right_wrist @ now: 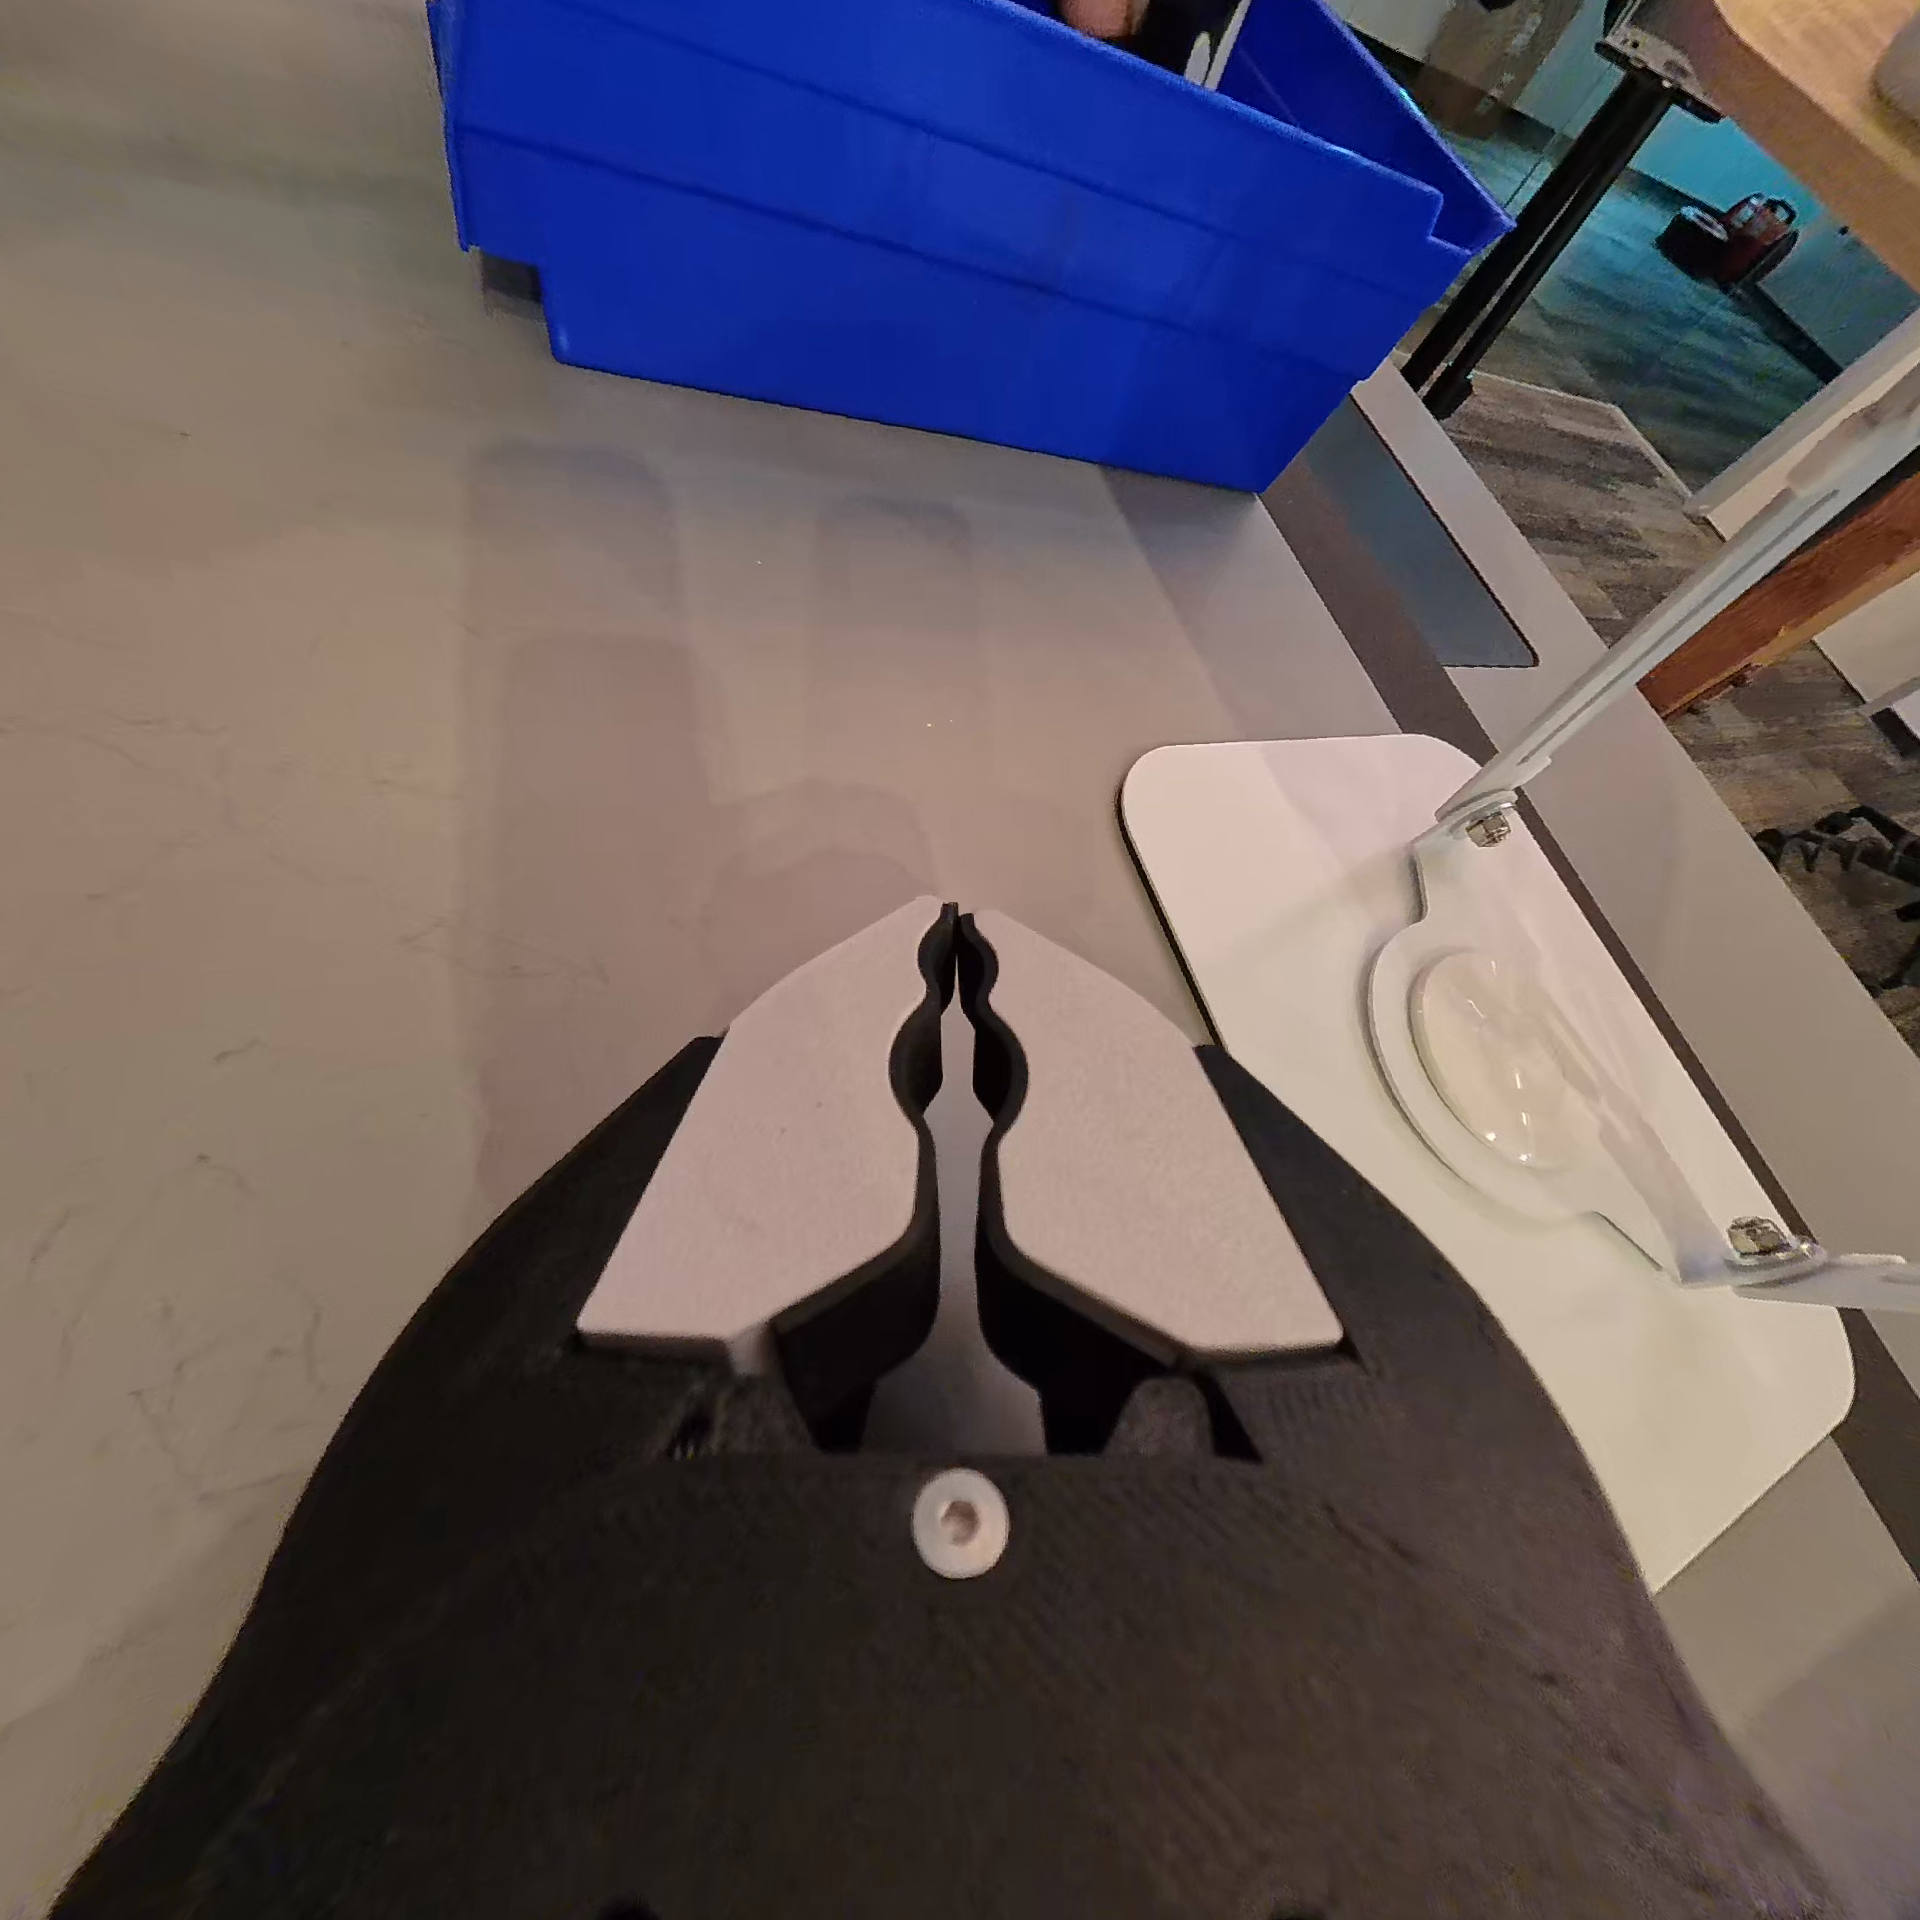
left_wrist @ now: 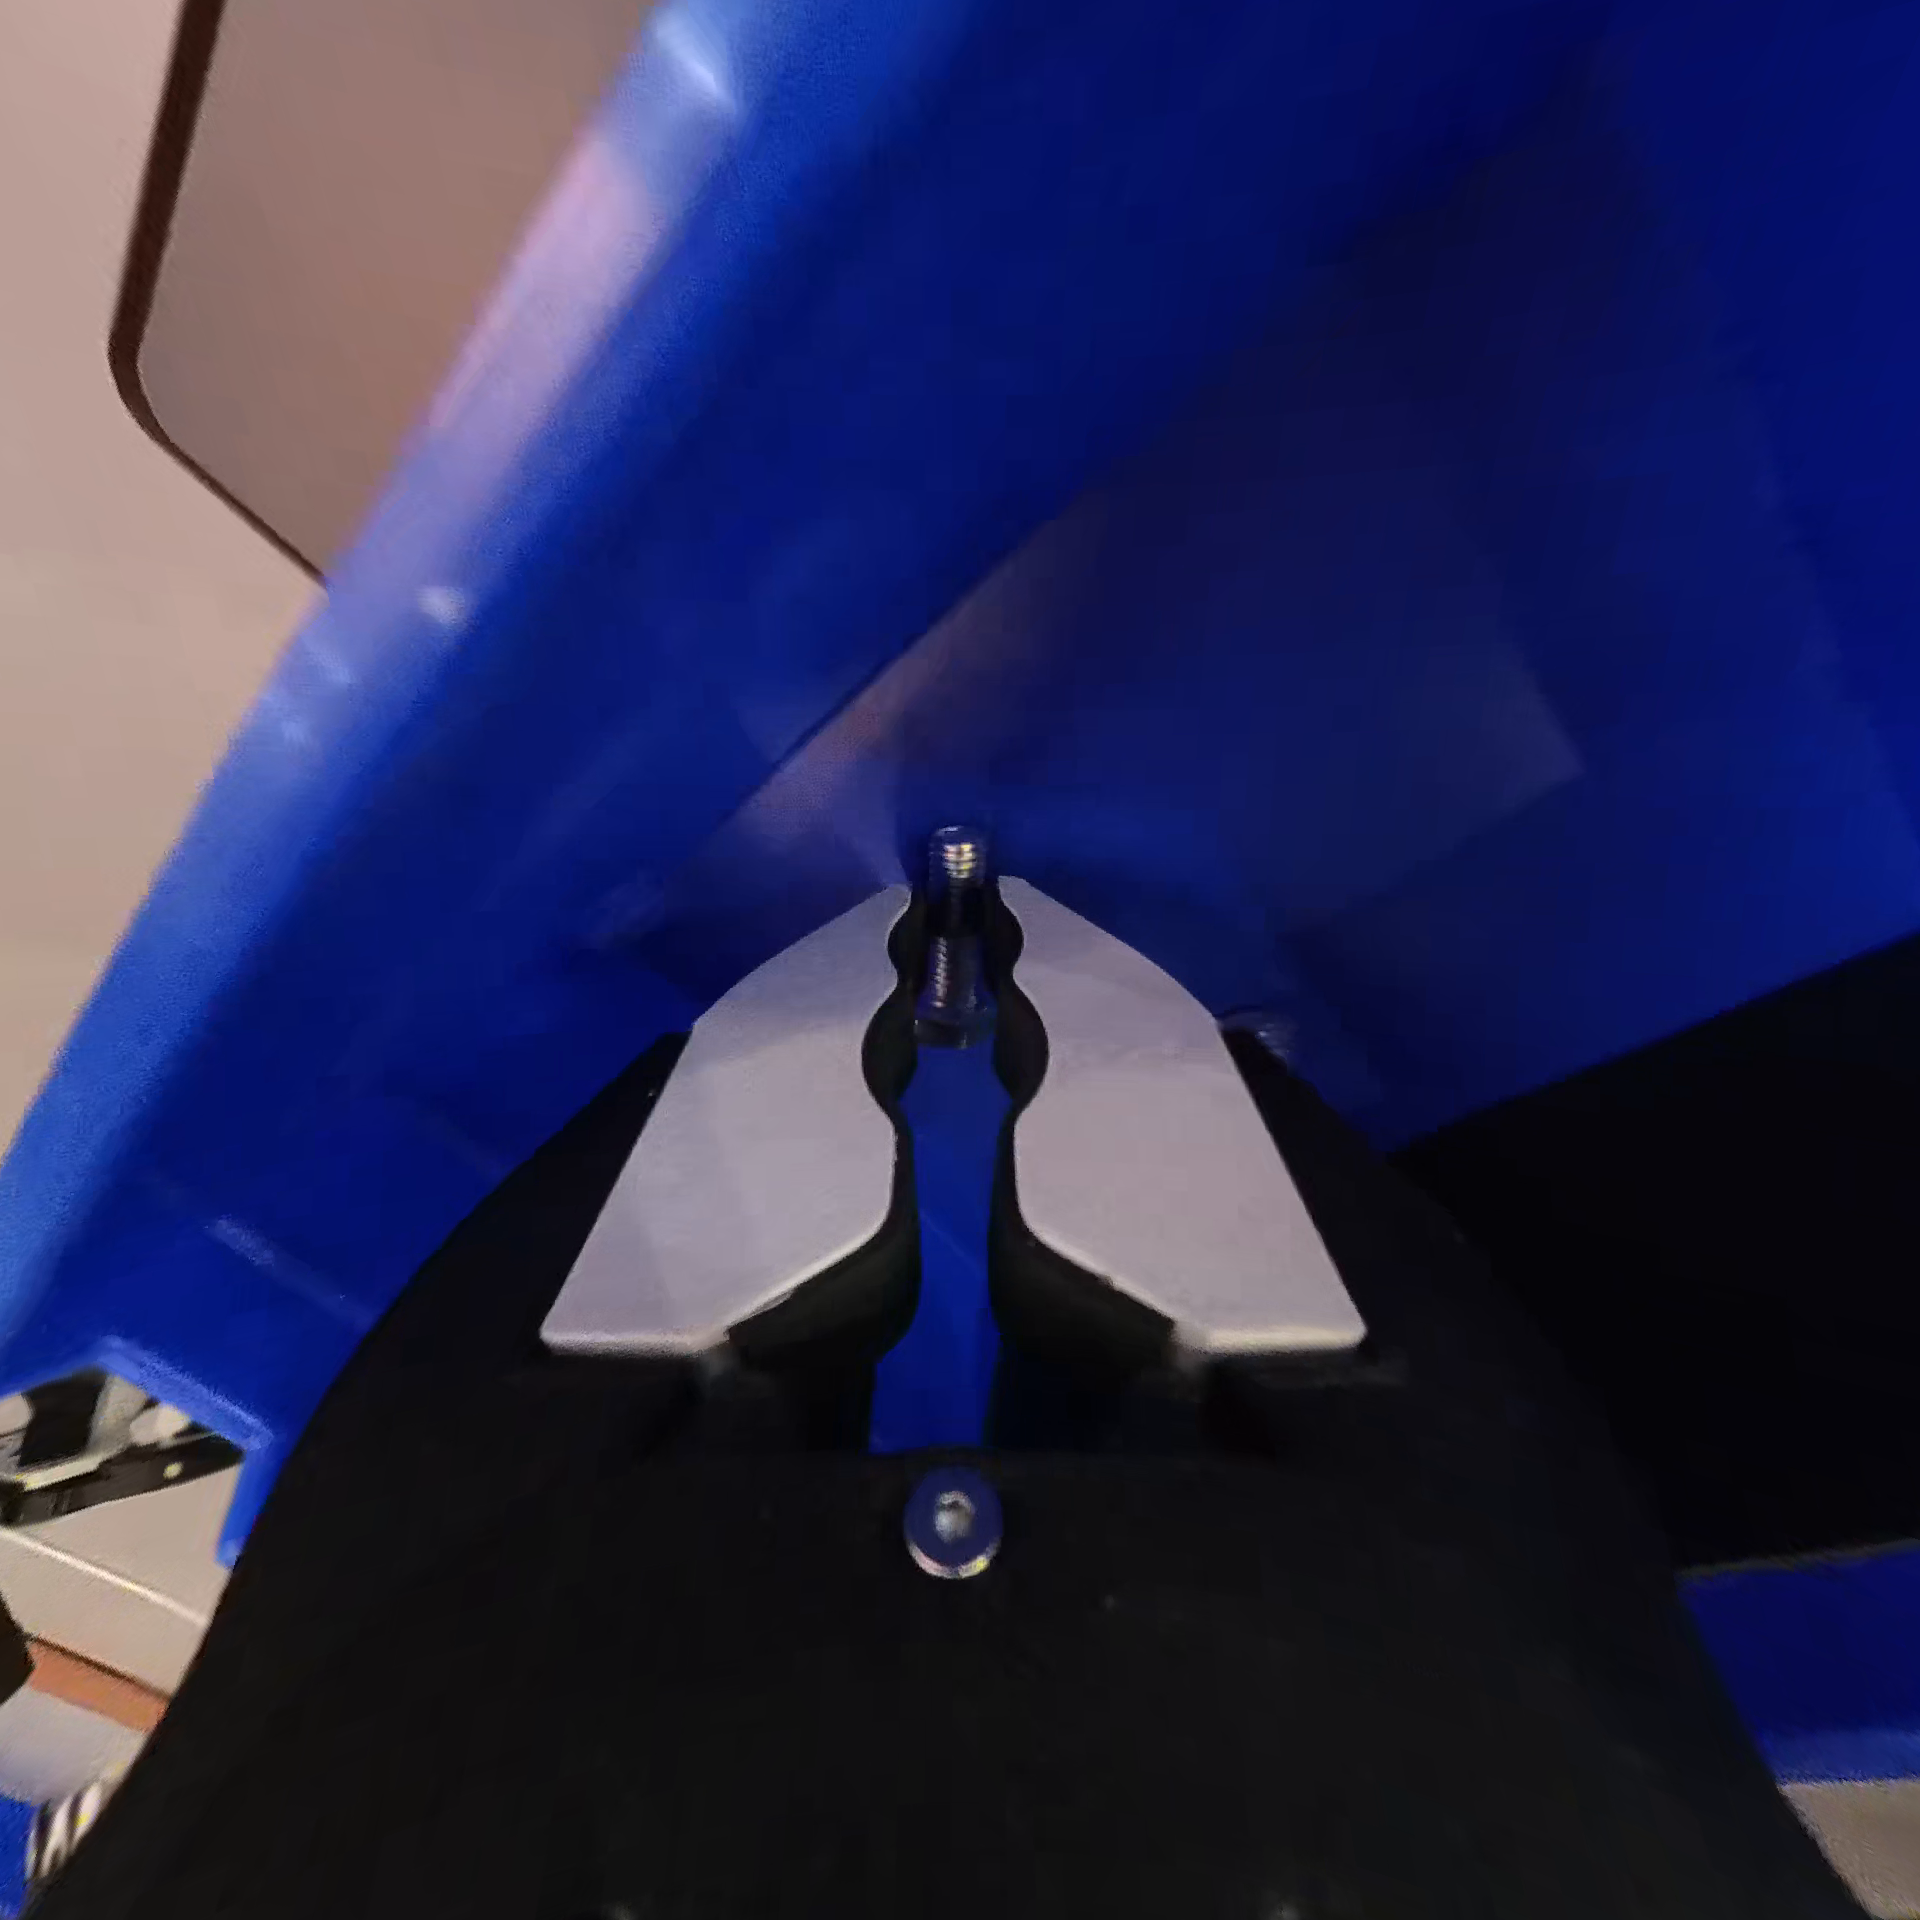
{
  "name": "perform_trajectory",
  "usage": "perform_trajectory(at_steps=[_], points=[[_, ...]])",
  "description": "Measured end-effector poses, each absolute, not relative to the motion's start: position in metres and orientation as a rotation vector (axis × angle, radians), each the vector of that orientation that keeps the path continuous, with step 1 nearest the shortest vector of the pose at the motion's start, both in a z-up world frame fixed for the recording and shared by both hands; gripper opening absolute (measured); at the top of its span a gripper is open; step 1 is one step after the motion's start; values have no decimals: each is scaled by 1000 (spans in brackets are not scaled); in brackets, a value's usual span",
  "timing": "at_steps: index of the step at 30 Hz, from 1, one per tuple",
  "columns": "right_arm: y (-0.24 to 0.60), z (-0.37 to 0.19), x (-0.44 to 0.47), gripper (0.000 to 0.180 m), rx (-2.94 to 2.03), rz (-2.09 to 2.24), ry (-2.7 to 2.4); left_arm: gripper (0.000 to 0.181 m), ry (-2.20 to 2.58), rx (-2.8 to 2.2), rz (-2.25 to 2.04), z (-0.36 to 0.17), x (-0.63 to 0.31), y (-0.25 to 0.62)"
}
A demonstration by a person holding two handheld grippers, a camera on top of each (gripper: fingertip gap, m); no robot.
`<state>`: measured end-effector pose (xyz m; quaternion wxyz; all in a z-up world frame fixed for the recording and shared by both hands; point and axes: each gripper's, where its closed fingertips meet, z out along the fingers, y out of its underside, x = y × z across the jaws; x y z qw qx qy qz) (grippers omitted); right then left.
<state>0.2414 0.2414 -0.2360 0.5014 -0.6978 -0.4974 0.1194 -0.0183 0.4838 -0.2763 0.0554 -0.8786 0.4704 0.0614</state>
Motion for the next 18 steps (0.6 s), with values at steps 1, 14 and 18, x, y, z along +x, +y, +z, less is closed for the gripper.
perform_trajectory(at_steps=[1,14,18], points=[[242,-236,242,0,-1687,290,-1199,10,1429,-2642,173,-273,-15,481],[245,-230,261,0,-1681,265,-1141,9,1432,-1986,-174,-107,51,348],[245,-232,269,0,-1687,239,-1138,9,1569,-1898,-210,-124,96,282]])
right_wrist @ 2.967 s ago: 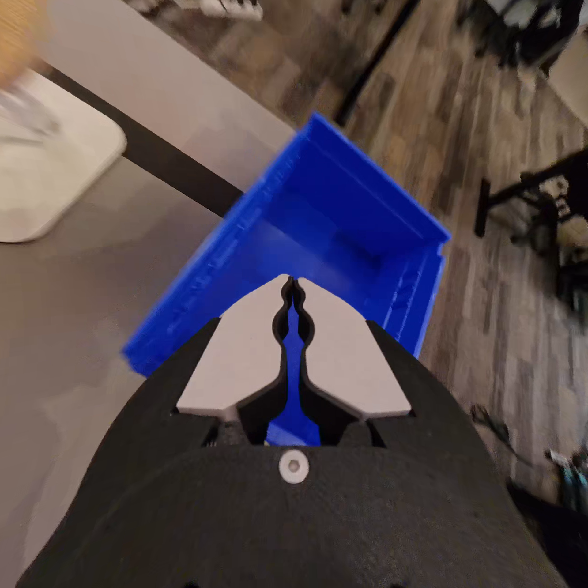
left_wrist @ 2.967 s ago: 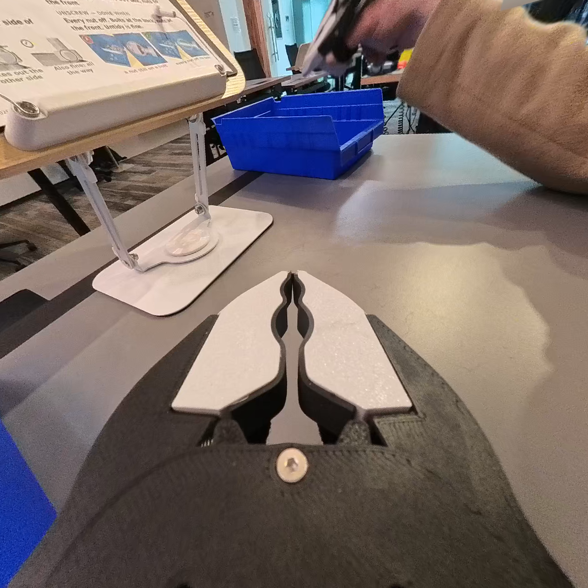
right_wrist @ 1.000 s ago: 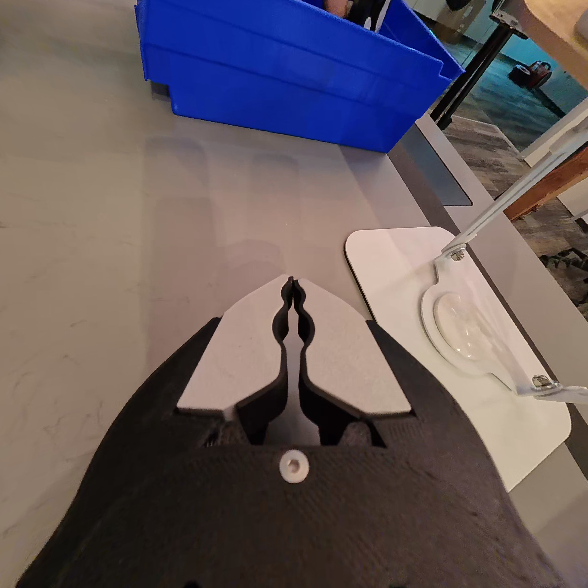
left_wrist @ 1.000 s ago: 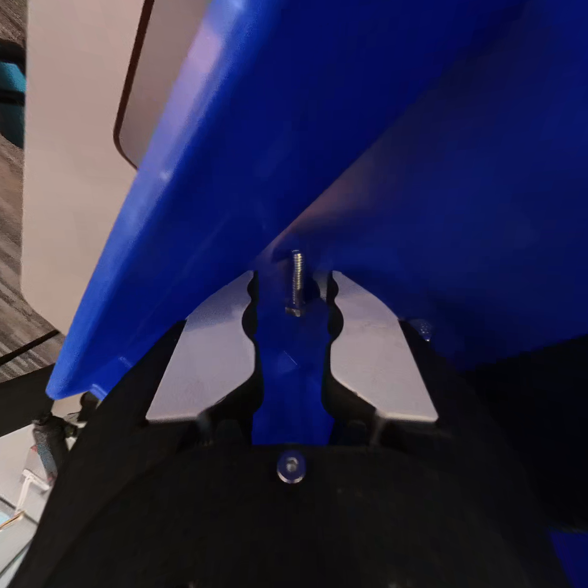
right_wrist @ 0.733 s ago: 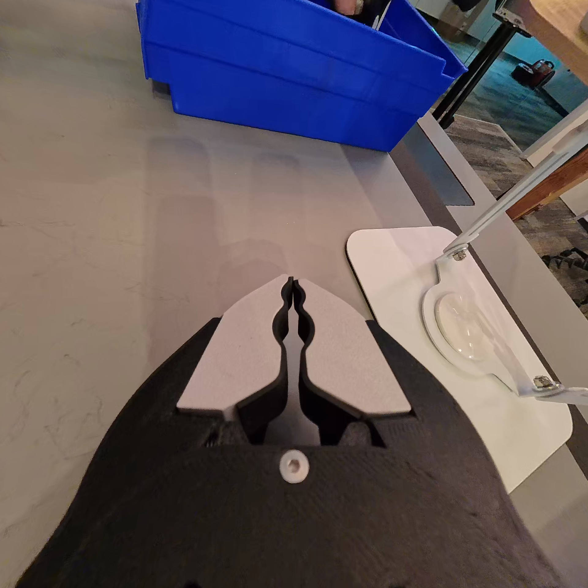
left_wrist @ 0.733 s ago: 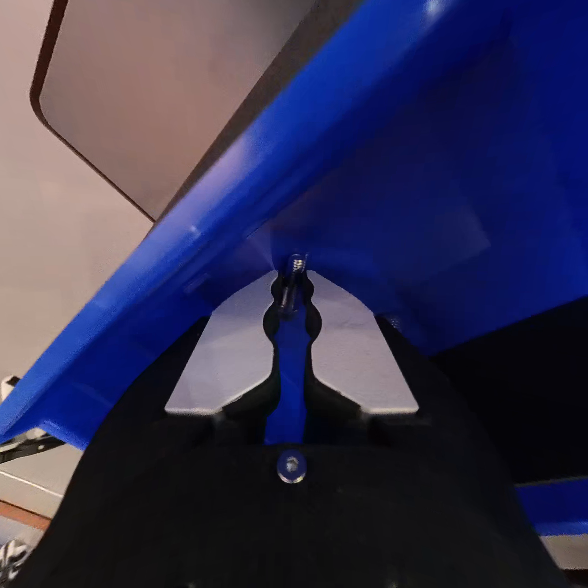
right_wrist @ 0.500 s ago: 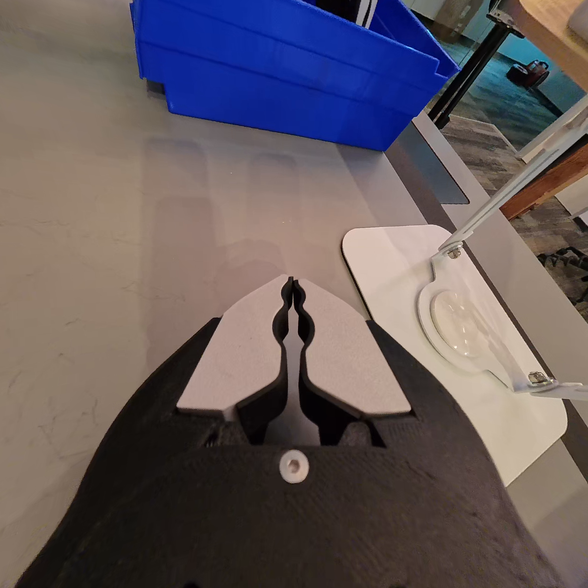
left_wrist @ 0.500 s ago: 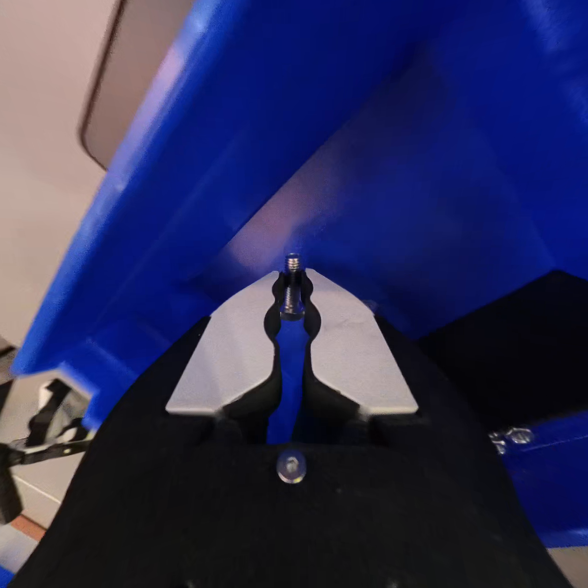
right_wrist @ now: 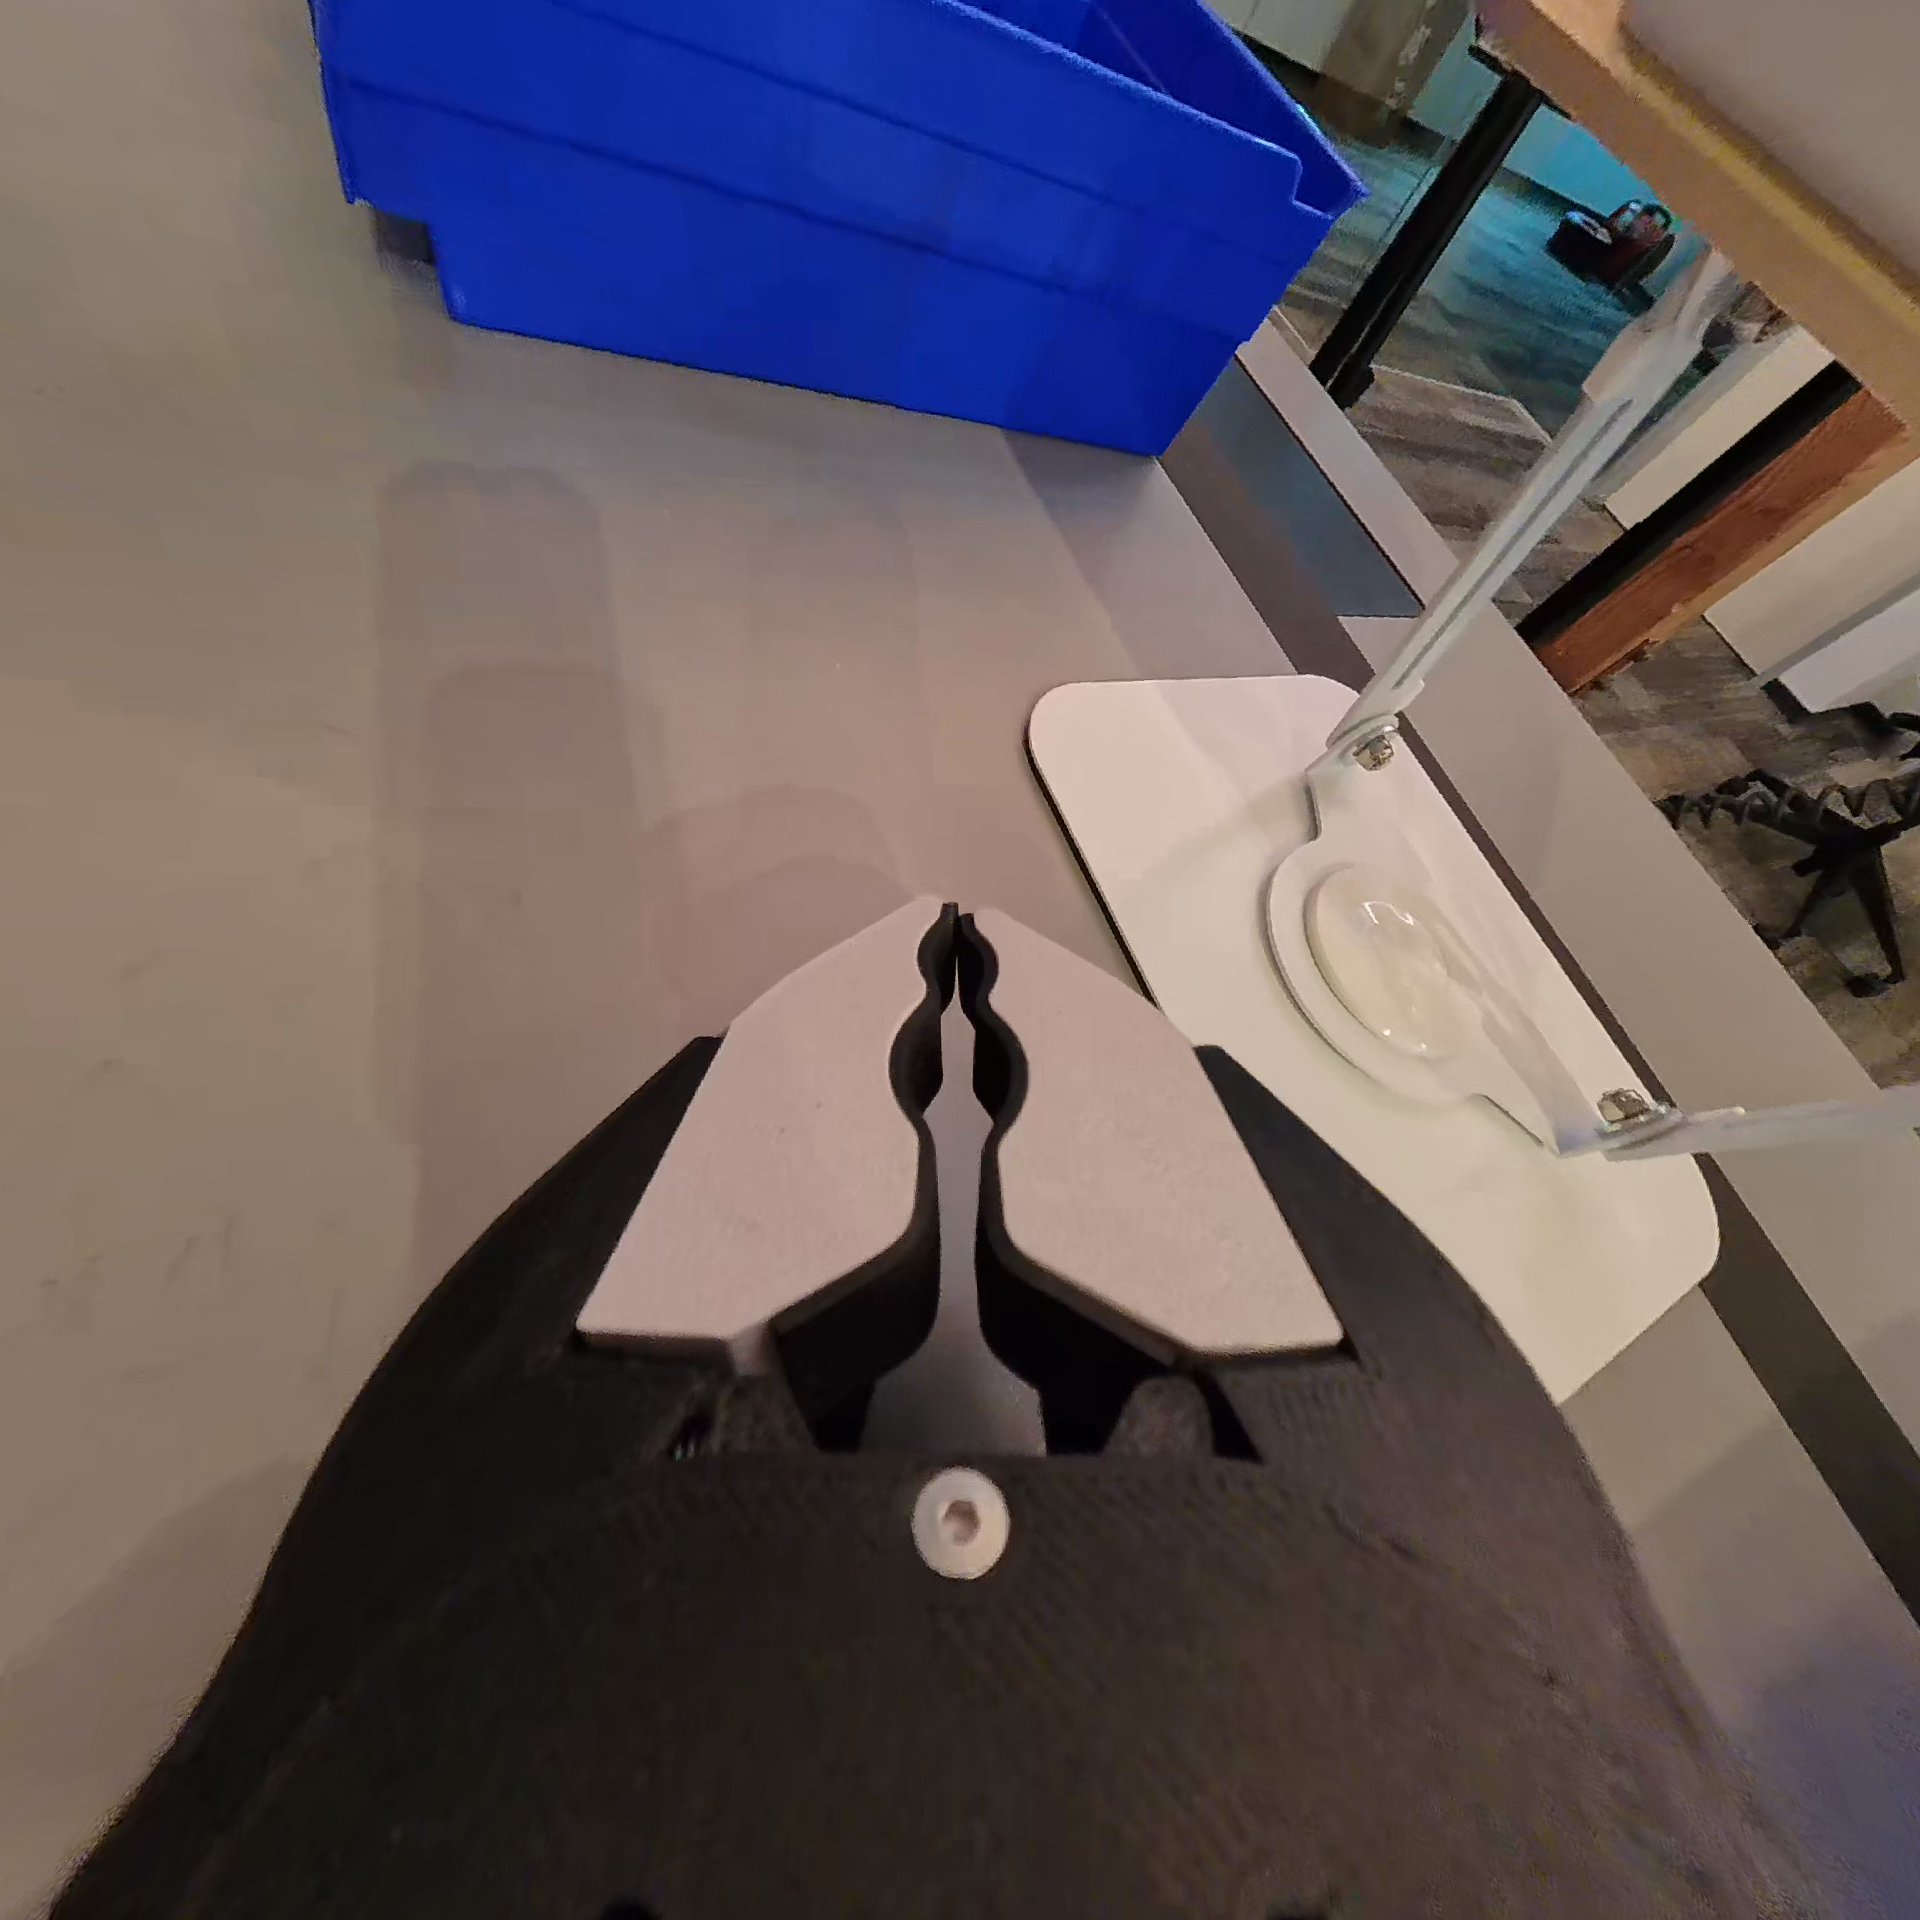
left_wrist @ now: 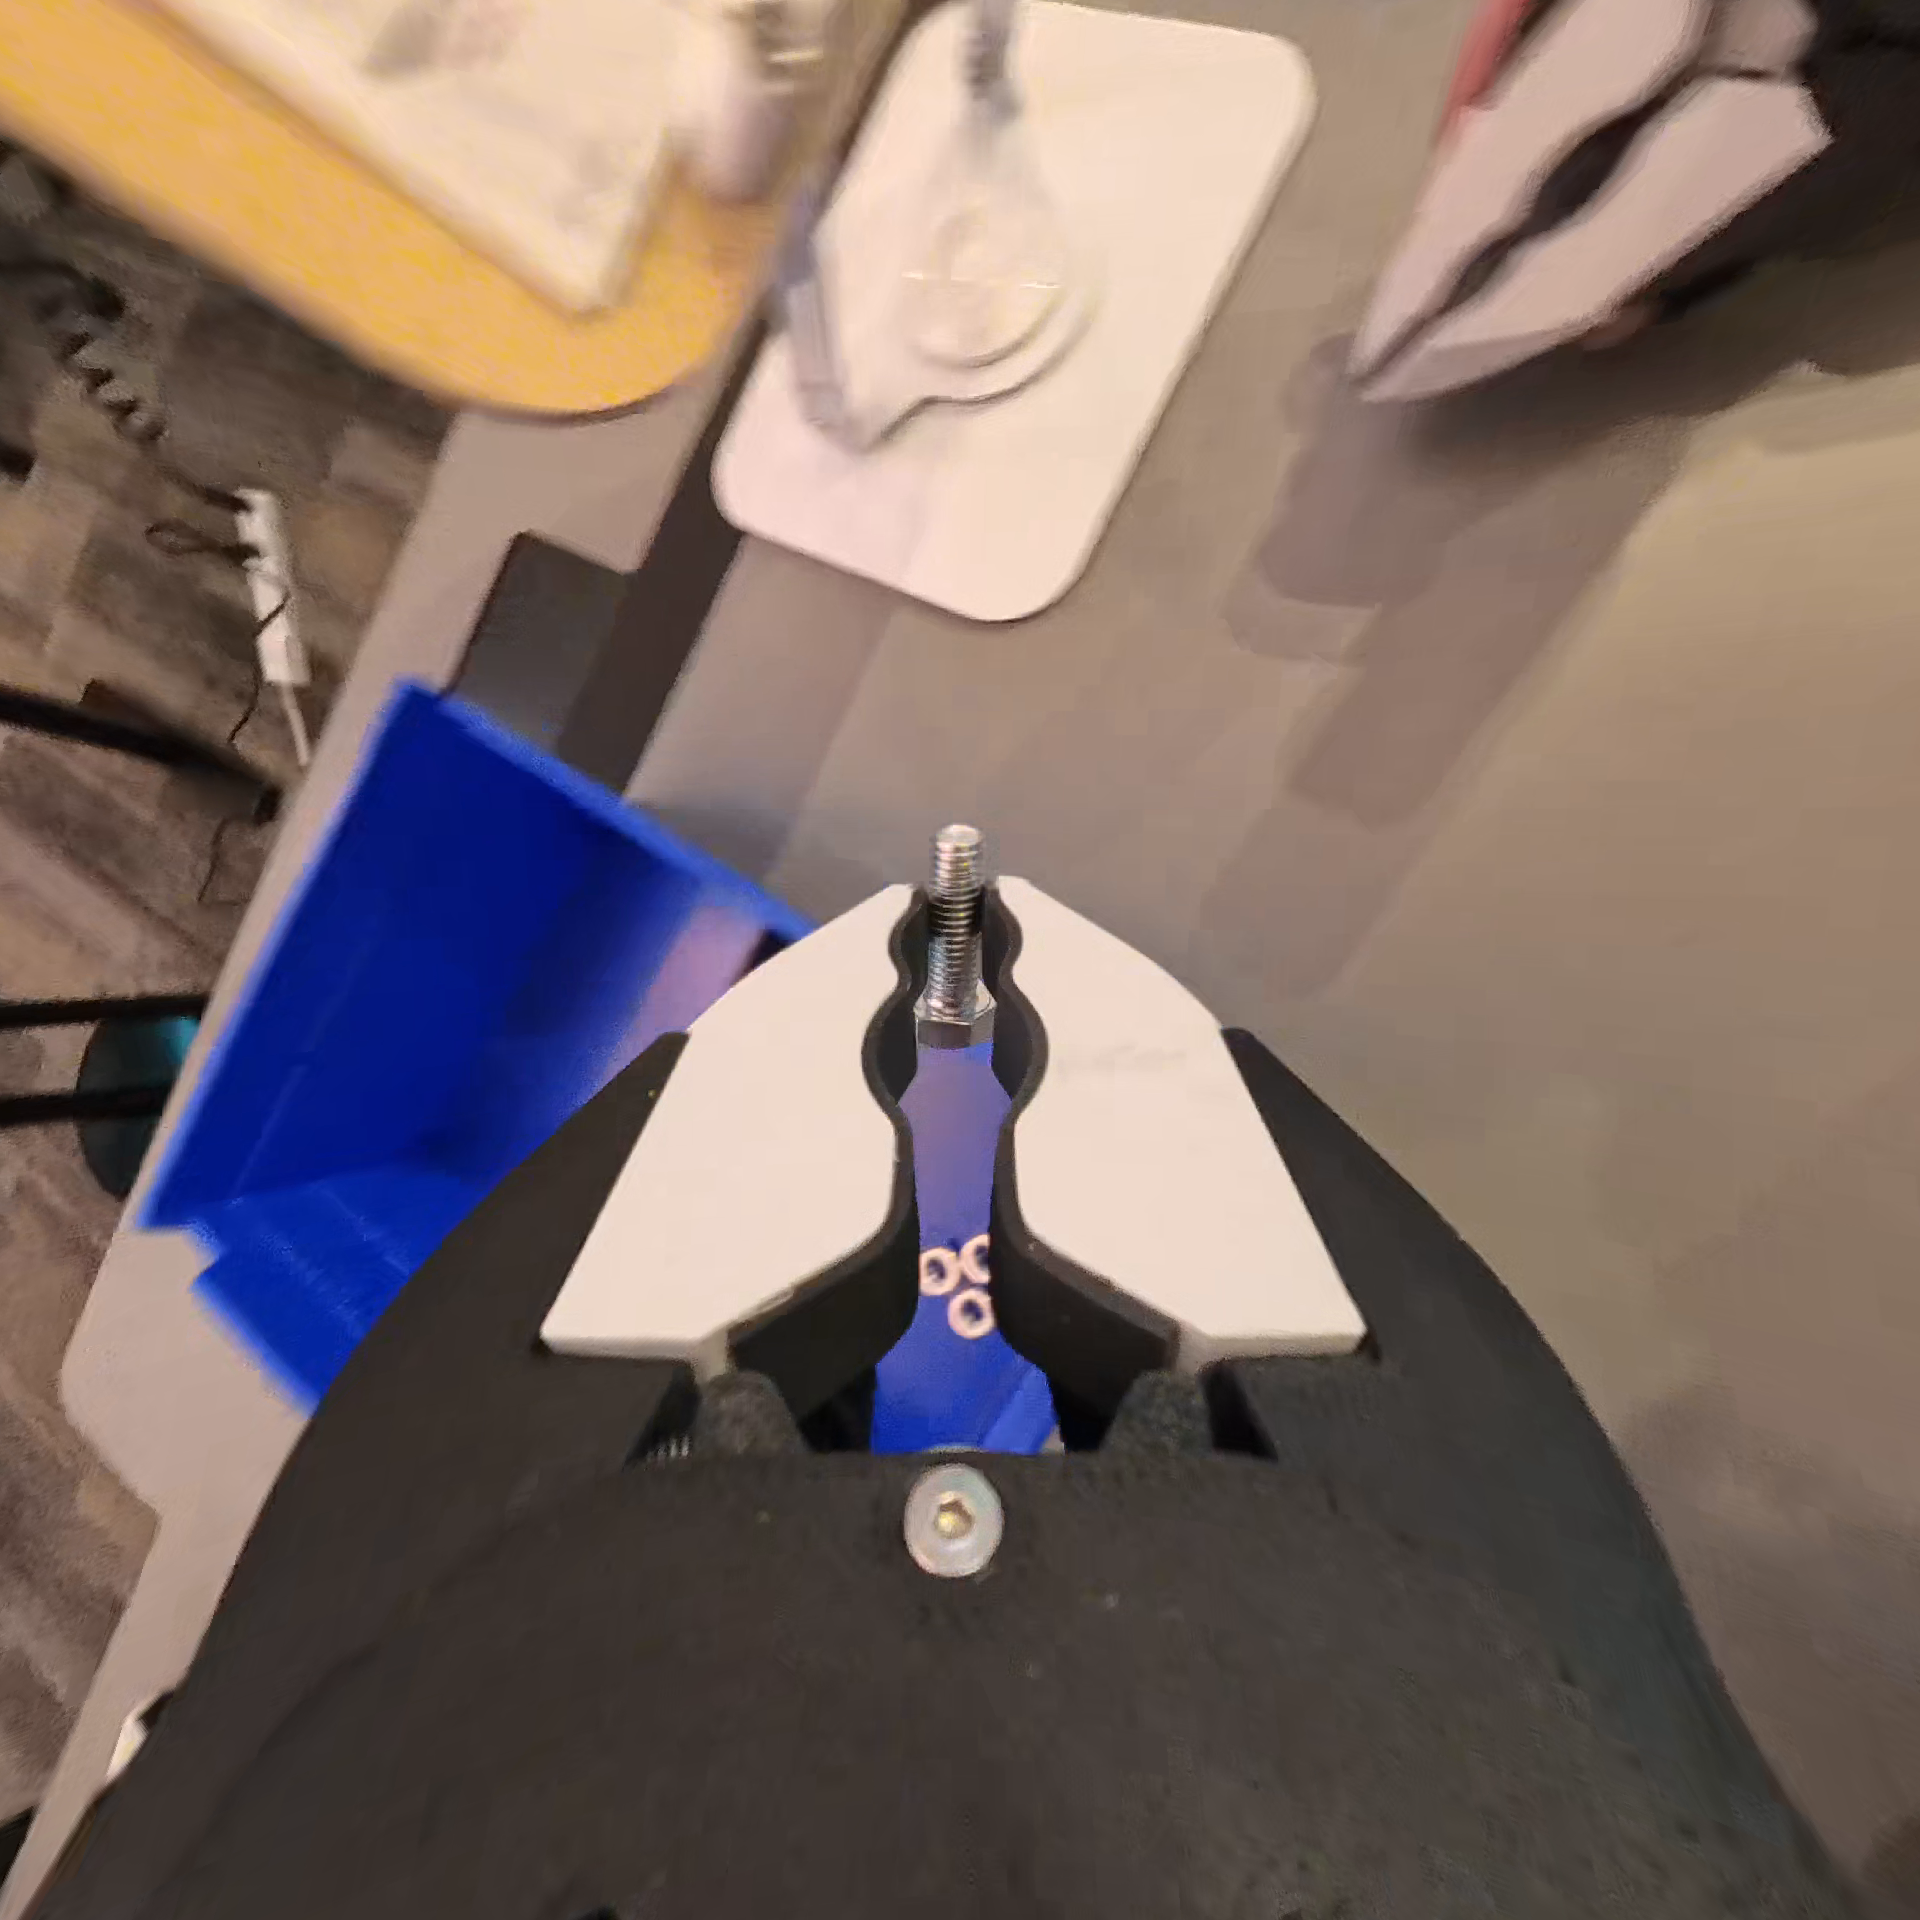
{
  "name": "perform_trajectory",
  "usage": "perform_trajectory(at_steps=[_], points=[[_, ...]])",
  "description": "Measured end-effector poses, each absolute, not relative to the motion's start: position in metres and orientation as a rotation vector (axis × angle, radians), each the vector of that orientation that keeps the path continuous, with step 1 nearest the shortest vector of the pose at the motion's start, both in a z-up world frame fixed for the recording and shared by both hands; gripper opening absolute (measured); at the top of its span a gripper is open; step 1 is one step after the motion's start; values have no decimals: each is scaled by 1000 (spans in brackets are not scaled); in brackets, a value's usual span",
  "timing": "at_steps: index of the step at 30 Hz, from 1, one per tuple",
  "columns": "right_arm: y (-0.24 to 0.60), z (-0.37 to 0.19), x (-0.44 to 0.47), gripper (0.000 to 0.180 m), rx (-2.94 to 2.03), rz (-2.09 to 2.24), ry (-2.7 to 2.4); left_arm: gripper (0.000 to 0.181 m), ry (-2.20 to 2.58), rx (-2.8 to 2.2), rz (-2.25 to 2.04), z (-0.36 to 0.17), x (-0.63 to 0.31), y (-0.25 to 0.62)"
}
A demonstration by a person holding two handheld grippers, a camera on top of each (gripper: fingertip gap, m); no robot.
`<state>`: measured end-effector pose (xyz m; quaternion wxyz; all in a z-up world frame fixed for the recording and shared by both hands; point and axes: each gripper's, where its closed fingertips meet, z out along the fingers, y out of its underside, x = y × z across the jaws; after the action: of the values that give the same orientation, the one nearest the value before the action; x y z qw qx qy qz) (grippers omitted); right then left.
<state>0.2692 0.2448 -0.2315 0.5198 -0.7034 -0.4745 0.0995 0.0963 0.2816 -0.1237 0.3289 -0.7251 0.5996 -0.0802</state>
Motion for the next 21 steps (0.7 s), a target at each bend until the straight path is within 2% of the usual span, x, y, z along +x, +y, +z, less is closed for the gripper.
perform_trajectory(at_steps=[5,10,16,21], points=[[244,-231,278,0,-1694,228,-1117,9,1730,-1836,-362,-167,161,217],[244,-231,286,0,-1699,216,-1112,9,1853,-1847,-447,-212,201,193],[245,-233,287,0,-1702,206,-1119,9,1963,-1882,-448,-252,215,183],[245,-234,287,0,-1705,204,-1128,9,1991,-1899,-473,-264,216,178]])
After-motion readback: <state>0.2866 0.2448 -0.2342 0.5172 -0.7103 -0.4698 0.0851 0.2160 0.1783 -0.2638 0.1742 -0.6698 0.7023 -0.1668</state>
